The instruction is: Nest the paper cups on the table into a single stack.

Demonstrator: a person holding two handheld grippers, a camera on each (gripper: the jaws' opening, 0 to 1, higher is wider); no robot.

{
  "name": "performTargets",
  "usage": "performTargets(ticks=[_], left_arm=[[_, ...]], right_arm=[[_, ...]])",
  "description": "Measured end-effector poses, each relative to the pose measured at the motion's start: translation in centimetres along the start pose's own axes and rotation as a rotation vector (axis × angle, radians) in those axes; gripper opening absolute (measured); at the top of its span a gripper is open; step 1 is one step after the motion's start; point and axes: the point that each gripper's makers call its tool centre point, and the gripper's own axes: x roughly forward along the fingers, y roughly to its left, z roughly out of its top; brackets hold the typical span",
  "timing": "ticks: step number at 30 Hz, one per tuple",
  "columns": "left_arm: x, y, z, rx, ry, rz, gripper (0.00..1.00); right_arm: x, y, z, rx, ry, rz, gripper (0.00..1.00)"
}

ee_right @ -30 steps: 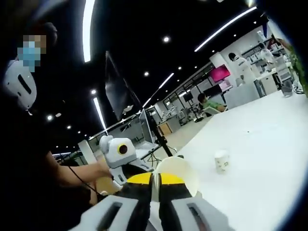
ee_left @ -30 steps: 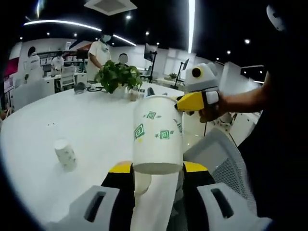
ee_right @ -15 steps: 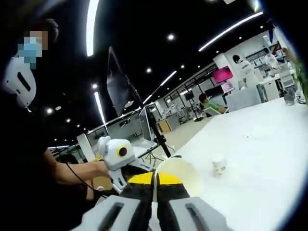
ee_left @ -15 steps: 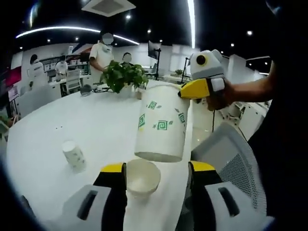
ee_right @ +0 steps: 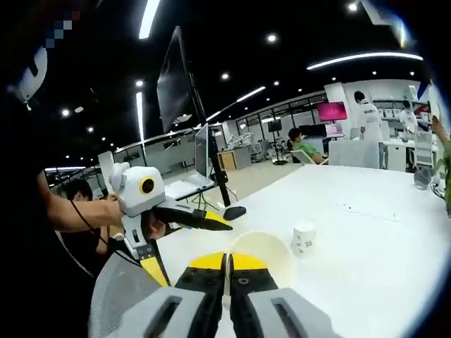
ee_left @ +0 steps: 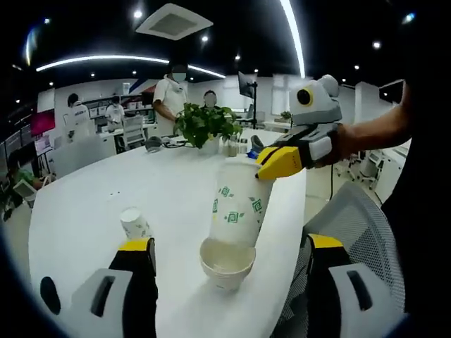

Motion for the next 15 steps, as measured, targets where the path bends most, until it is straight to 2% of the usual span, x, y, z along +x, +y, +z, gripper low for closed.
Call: performTargets(ticks=[2,5,7,8,10,15], left_arm=[[-0.1,-0.1,0.1,0.000,-0.015,0.007,0.92],[-0.4,-0.2,0.0,0.005,-0.029,0.018,0.96],[-0.6,-0.3,0.0,0.008,-0.039,0.025,0.97],[-0.7,-0.4,0.2,0.001,-0.053,0.026,0.98],[-0.9,-0.5,0.4,-0.019,-0.080,0.026,0.98],[-1.3,-0.6,0.5,-0.020,-0.092,0.036,0.96]], right_arm=[[0.5,-0.1,-0.4,-0.025,0.021,-0.004,0.00],[1.3,-0.2,-1.5,-0.084,0.088,-0.023,0.00],[1.7,0.0,-1.6,-0.086,0.092,-0.019,0.00],[2.0,0.1,-2.0,-0.107,0.116,-0.019,0.00],[2.5,0.4,-2.4,-0.142,0.142,-0.011,0.00],[3.8,1.1,-3.5,-0.174,0.192,0.007,0.00]])
